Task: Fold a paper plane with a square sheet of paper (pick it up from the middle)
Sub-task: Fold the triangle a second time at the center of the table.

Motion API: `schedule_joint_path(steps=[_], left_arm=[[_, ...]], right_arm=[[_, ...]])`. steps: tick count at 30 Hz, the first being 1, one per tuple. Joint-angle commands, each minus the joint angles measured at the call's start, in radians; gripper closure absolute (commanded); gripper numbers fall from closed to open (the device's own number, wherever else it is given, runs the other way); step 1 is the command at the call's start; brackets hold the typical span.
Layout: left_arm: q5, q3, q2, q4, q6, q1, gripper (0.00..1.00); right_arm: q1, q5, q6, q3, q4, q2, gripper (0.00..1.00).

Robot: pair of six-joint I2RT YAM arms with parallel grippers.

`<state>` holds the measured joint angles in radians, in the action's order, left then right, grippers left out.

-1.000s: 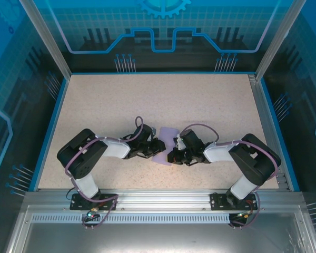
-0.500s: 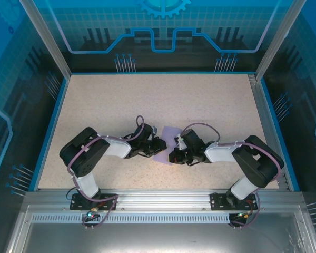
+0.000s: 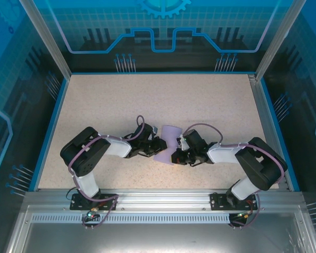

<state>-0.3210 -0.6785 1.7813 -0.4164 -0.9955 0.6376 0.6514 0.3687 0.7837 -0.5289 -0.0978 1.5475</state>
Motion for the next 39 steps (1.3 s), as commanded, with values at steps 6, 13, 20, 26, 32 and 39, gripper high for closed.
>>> schedule_joint_path(steps=[6, 13, 20, 26, 32, 39], left_arm=[[0.069, -0.008, 0.046, 0.093, 0.046, -0.068, 0.80], [0.067, -0.025, 0.040, 0.128, 0.070, -0.103, 0.80], [0.046, -0.051, 0.036, 0.164, 0.100, -0.152, 0.80], [0.019, -0.087, -0.034, 0.209, 0.126, -0.159, 0.79], [-0.029, -0.069, -0.128, 0.198, 0.126, -0.145, 0.77], [-0.071, -0.106, -0.073, 0.154, 0.130, -0.056, 0.77]], right_arm=[[-0.032, -0.027, -0.038, 0.052, 0.172, 0.033, 1.00], [-0.035, -0.012, -0.040, 0.035, 0.165, 0.064, 1.00], [-0.035, -0.001, -0.045, 0.027, 0.177, 0.051, 1.00], [-0.035, 0.004, -0.053, 0.014, 0.183, 0.045, 1.00], [-0.036, 0.004, -0.061, -0.005, 0.188, 0.047, 1.00], [-0.035, 0.004, -0.064, -0.011, 0.190, 0.049, 0.99]])
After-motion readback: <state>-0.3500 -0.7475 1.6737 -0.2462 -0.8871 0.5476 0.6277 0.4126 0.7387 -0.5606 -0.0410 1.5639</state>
